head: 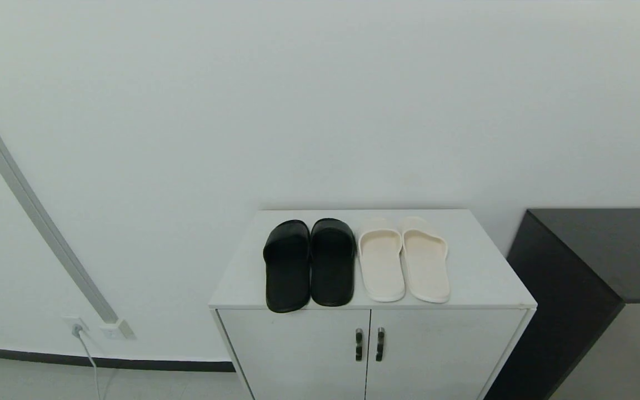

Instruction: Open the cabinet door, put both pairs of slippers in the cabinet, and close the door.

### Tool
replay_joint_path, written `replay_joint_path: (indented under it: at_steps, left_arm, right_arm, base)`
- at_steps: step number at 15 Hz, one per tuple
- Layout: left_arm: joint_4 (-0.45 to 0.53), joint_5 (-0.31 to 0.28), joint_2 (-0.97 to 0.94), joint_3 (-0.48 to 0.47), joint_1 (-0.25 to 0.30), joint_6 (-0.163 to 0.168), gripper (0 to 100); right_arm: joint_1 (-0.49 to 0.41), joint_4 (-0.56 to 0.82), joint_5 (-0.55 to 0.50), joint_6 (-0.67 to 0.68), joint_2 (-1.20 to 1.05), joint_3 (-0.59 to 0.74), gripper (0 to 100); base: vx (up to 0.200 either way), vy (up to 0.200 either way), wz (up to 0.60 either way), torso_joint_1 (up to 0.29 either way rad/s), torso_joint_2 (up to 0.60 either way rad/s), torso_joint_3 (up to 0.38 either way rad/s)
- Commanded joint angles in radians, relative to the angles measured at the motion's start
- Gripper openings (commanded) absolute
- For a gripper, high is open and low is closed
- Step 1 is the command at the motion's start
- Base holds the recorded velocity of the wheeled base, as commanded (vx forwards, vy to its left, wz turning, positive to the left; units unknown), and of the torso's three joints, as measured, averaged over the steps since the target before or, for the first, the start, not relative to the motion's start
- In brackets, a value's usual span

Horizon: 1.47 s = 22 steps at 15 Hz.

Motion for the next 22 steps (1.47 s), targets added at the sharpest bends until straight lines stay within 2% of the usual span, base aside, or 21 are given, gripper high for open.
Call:
replay_joint_path:
  at_steps: [1, 5, 6, 7, 9, 10, 13, 16, 19, 22]
  left_arm:
    - [0.0, 0.0, 0.001, 0.0, 0.0, -0.001, 0]
    - [0.0, -0.003, 0.001, 0.0, 0.0, 0.002, 0]
    - [0.0, -0.003, 0.001, 0.0, 0.0, 0.0, 0]
    - [0.0, -0.003, 0.001, 0.0, 0.0, 0.0, 0]
    - [0.0, -0.004, 0.001, 0.0, 0.0, 0.0, 0]
    - [0.0, -0.004, 0.001, 0.0, 0.0, 0.002, 0]
    - [0.0, -0.003, 0.001, 0.0, 0.0, 0.002, 0]
    - [0.0, -0.003, 0.001, 0.0, 0.0, 0.002, 0]
    - [0.0, -0.003, 0.001, 0.0, 0.0, 0.002, 0]
    - [0.0, -0.004, 0.001, 0.0, 0.0, 0.0, 0]
  right_arm:
    - [0.0, -0.001, 0.0, -0.001, 0.0, 0.0, 100]
    - [-0.003, -0.006, -0.002, -0.026, 0.026, -0.008, 100]
    - [0.014, -0.014, -0.011, 0.096, 0.114, -0.19, 100]
    - [0.029, 0.037, -0.011, 0.191, 0.201, -0.322, 100]
    - [0.034, 0.131, 0.012, 0.036, 0.288, -0.247, 100]
    - [0.042, 0.094, 0.047, 0.011, 0.36, -0.21, 100]
    - [0.071, -0.112, 0.096, 0.013, 0.693, -0.258, 100]
    - [0.244, -0.181, 0.06, 0.079, 0.919, -0.371, 100]
    - [0.539, -0.185, -0.157, 0.224, 1.121, -0.54, 100]
    - [0.669, -0.185, -0.276, 0.307, 1.273, -0.67, 100]
  base:
    - [0.0, 0.0, 0.0, 0.0, 0.0, 0.0]
    - [0.0, 0.0, 0.0, 0.0, 0.0, 0.0]
    - [0.0, 0.0, 0.0, 0.0, 0.0, 0.0]
    - [0.0, 0.0, 0.0, 0.0, 0.0, 0.0]
    - [0.0, 0.0, 0.0, 0.0, 0.0, 0.0]
    - [0.0, 0.0, 0.0, 0.0, 0.0, 0.0]
    - [0.0, 0.0, 0.0, 0.0, 0.0, 0.0]
    - [0.0, 0.0, 0.0, 0.0, 0.0, 0.0]
    - [0.0, 0.0, 0.0, 0.0, 0.0, 0.0]
    - [0.0, 0.0, 0.0, 0.0, 0.0, 0.0]
